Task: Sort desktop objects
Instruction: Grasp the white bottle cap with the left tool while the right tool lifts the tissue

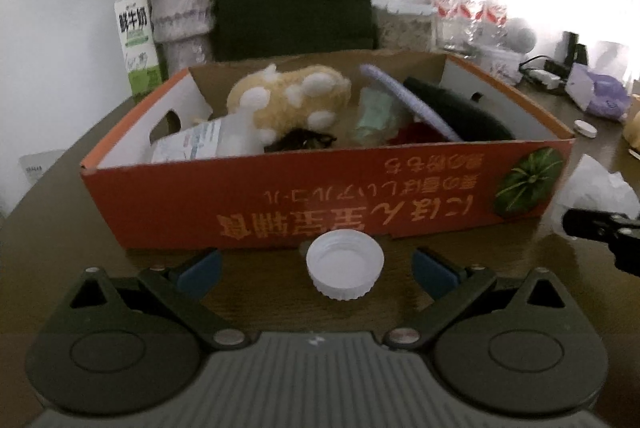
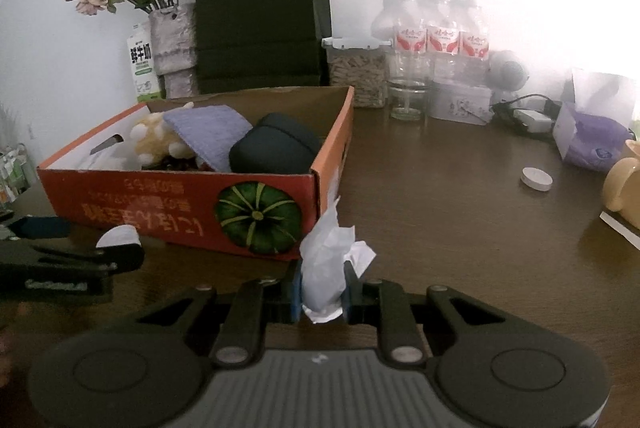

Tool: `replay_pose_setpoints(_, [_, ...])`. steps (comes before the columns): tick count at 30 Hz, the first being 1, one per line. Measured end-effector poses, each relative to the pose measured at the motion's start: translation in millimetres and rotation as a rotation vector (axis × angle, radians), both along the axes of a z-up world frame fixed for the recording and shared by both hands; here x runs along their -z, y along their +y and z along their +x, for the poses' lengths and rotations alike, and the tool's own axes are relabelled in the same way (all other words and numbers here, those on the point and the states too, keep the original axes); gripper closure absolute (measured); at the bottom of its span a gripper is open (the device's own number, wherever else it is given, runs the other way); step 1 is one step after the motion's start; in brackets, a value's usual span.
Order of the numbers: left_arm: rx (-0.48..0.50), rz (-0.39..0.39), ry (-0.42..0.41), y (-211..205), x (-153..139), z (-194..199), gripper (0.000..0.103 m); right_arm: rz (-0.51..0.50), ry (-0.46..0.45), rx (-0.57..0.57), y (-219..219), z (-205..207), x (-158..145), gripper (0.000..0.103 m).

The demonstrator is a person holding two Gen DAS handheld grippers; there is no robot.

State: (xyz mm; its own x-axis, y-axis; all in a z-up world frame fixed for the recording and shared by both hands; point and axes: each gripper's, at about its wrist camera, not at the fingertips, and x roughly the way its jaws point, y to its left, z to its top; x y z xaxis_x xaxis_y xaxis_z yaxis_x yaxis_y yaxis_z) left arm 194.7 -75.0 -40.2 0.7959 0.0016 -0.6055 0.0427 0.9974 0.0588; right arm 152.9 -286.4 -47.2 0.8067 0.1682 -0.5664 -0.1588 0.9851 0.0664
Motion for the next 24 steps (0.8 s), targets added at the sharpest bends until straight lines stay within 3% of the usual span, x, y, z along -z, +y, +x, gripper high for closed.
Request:
replay_pose_setpoints(5, [-0.018, -0.001, 0.012, 0.8, 3.8, 4.8, 0.002, 0.011, -0.008, 0.005, 1.5, -1.8, 0.9, 0.085])
replay_pose_setpoints(13, [0.015, -0.027, 0.012, -1.8, 4.0, 4.9, 0.028, 0.026, -0.001, 0.016, 0.5, 0.0, 2.3, 0.085])
replay_pose_setpoints(17, [0.039, -0.039, -0.004, -4.2, 3.3, 1.5, 0.061, 0.025, -0.002, 0.017, 0.8, 0.0, 2.8, 0.085])
replay_pose_setpoints(24, [0.048, -0.053, -0.01, -2.2, 2.1, -1.4, 0.062, 0.035, -0.006, 0.022, 0.5, -0.6, 3.1, 0.085])
